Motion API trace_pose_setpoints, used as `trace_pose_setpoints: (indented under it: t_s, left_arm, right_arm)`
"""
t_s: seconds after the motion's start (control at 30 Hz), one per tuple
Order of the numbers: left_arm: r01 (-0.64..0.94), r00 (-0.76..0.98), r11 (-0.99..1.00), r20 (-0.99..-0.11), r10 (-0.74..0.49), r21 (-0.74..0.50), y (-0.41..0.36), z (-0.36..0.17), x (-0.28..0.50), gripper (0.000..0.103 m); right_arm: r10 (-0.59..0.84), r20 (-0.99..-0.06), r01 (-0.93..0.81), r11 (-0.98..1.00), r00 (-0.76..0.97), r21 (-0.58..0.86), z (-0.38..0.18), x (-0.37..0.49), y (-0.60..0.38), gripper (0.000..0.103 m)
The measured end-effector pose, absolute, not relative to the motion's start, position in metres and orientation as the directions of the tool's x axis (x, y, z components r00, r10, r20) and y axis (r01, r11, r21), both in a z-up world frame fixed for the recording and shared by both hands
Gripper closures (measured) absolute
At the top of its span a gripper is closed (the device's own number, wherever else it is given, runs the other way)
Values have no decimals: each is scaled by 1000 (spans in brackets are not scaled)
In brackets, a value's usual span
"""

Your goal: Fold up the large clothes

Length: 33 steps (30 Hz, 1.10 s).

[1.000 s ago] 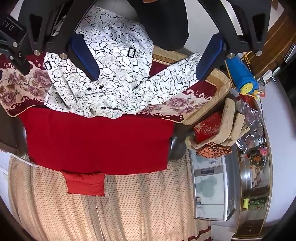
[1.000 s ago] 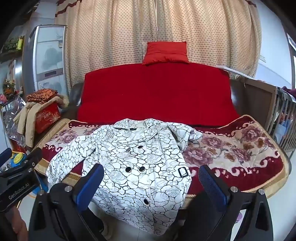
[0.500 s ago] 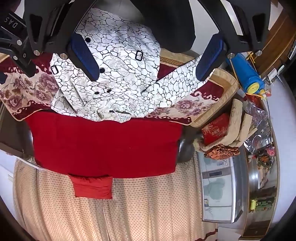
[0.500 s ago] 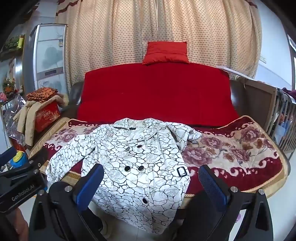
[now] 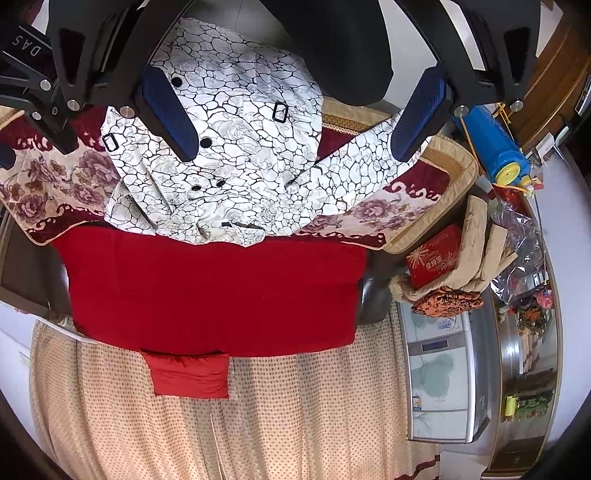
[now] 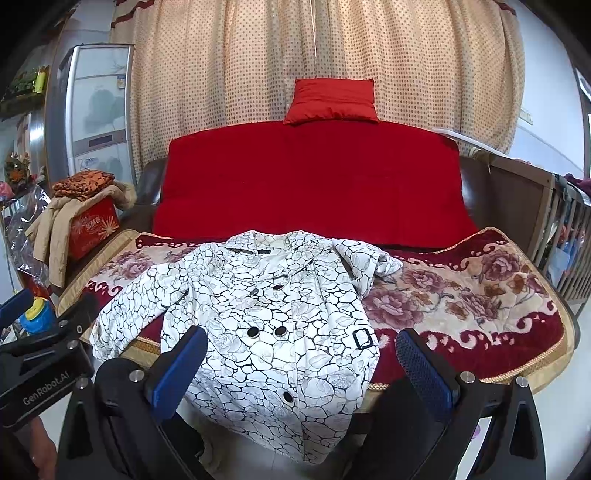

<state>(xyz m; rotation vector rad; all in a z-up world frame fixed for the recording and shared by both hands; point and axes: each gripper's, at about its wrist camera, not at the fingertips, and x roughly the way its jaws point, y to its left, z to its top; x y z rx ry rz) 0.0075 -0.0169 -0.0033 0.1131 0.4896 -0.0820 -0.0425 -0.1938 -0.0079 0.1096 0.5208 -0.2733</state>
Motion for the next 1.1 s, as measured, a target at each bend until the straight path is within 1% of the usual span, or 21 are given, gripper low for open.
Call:
trace_pose_setpoints:
  t_s: [0.33, 0.77, 0.83, 0.93, 1.1]
  left_arm:
    - [118, 871, 989, -488, -58, 94, -19, -9, 11, 0]
    - [153, 841, 985, -535, -86, 82, -24, -23, 22, 0]
    - [168, 821, 983, -562, -99, 72, -27, -30, 30, 0]
    - [226, 753, 974, -637, -164, 16, -33, -44, 55, 0]
    - [198, 726, 980, -673, -142, 6, -49, -65, 124, 0]
  right_arm:
    - [-231, -514, 285, 958, 826, 29, -10, -40, -195, 0]
    - [-234, -538, 289, 957, 809, 17, -20, -30, -197, 0]
    - [-235, -545, 289, 957, 805, 15, -23, -26, -198, 0]
    - [-231, -554, 289, 957, 800, 18, -28, -16, -205, 0]
    - [-207, -546, 285, 956, 812, 62, -37, 11, -239, 0]
